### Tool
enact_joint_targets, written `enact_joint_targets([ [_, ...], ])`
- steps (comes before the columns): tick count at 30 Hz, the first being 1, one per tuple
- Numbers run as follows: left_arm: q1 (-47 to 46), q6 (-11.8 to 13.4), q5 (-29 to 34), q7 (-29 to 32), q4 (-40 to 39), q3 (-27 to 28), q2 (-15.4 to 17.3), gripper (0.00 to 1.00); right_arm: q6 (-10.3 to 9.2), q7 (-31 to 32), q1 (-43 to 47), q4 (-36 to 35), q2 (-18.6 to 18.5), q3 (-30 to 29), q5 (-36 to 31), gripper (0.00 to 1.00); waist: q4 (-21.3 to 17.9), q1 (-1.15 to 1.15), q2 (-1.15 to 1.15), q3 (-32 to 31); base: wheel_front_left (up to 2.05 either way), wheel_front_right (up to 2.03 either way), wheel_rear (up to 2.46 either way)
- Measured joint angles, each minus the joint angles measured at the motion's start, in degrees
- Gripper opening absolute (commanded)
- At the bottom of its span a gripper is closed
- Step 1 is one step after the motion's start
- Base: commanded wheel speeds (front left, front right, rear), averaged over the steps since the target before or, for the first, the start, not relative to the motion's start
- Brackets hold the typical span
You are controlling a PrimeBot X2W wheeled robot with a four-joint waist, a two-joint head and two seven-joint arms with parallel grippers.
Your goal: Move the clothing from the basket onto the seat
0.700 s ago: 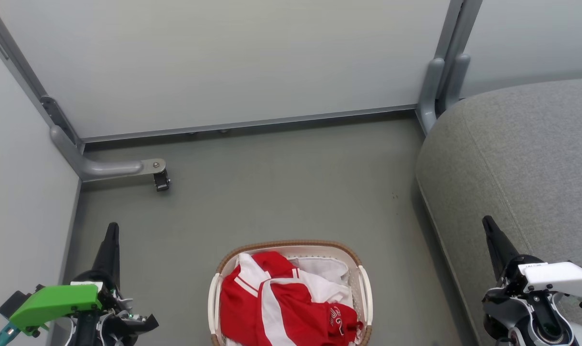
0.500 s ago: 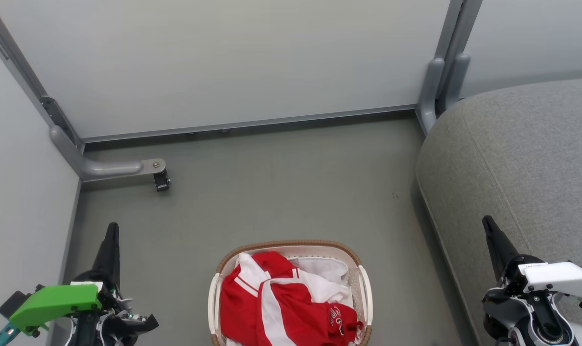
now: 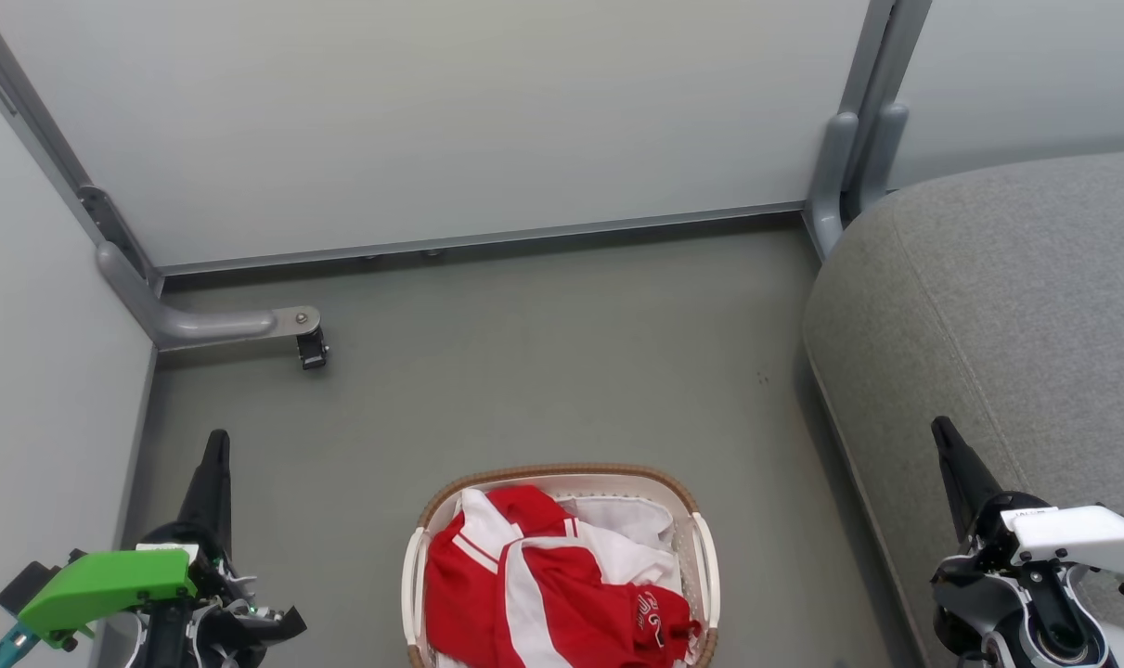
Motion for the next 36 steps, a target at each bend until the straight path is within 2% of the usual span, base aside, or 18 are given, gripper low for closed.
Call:
enact_joint_targets([
  [27,0.0,0.0,0.0,0.0,0.0,0.0,0.0,0.00,0.00,0.0,0.0,0.0,0.0,0.0,0.0,0.00,0.0,0.00,0.00,0.0,0.00,0.00,0.00],
  [28,0.0,0.0,0.0,0.0,0.0,0.0,0.0,1.00,0.00,0.0,0.0,0.0,0.0,0.0,0.0,1.00,0.0,0.00,0.00,0.0,0.00,0.00,0.00],
  [36,2.8,0.1,0.1,-0.7,2.8,-1.0,-0.4,1.00,-0.02,-0.6,2.5,2.9,0.9,0.7,-0.2,1.00,0.0,0.00,0.00,0.0,0.00,0.00,0.00],
])
